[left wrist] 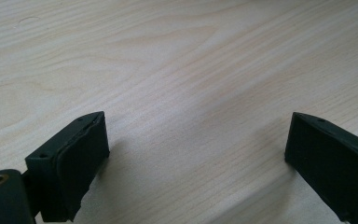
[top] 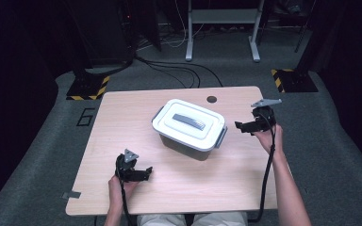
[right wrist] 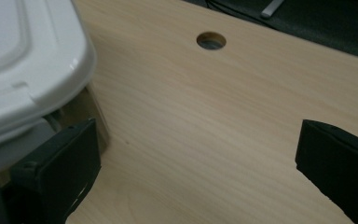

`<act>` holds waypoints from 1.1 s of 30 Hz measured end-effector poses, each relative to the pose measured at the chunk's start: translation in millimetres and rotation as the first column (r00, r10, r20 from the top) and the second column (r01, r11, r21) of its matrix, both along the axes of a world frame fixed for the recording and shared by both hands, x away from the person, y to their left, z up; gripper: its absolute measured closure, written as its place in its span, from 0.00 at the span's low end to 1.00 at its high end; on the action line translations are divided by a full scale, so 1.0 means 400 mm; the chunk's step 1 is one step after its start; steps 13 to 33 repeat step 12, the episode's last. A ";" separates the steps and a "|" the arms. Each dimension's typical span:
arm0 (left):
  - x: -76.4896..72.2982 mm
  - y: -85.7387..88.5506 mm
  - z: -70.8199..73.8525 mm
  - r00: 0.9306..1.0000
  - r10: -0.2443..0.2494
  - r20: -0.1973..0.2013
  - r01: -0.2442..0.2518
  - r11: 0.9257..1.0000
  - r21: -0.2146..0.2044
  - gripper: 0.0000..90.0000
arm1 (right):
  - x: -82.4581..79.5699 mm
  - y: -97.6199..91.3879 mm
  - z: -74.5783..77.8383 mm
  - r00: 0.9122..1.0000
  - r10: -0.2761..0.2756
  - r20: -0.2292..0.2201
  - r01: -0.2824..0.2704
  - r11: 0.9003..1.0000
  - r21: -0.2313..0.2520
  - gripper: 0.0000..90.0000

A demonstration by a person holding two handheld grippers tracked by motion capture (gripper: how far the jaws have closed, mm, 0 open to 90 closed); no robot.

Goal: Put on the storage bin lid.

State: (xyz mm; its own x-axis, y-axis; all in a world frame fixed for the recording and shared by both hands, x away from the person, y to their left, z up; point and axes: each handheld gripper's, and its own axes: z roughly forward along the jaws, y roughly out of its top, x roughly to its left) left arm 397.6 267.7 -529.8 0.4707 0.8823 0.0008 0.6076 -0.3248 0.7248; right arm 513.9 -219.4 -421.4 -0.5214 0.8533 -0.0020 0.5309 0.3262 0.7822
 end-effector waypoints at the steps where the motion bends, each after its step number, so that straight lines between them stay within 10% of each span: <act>1: 0.000 0.000 0.000 1.000 0.000 0.001 0.000 1.000 -0.002 0.07 | -0.002 -0.009 -0.024 1.000 -0.015 -0.016 0.015 1.000 0.003 0.00; 12: 0.000 0.000 0.000 1.000 0.001 0.000 -0.001 1.000 -0.001 0.07 | -0.036 -0.035 -0.217 0.991 -0.074 -0.109 0.071 0.997 -0.032 0.00; 33: 0.000 0.000 0.000 1.000 0.001 0.000 -0.001 1.000 -0.001 0.07 | -0.036 -0.035 -0.217 0.991 -0.074 -0.109 0.071 0.997 -0.032 0.00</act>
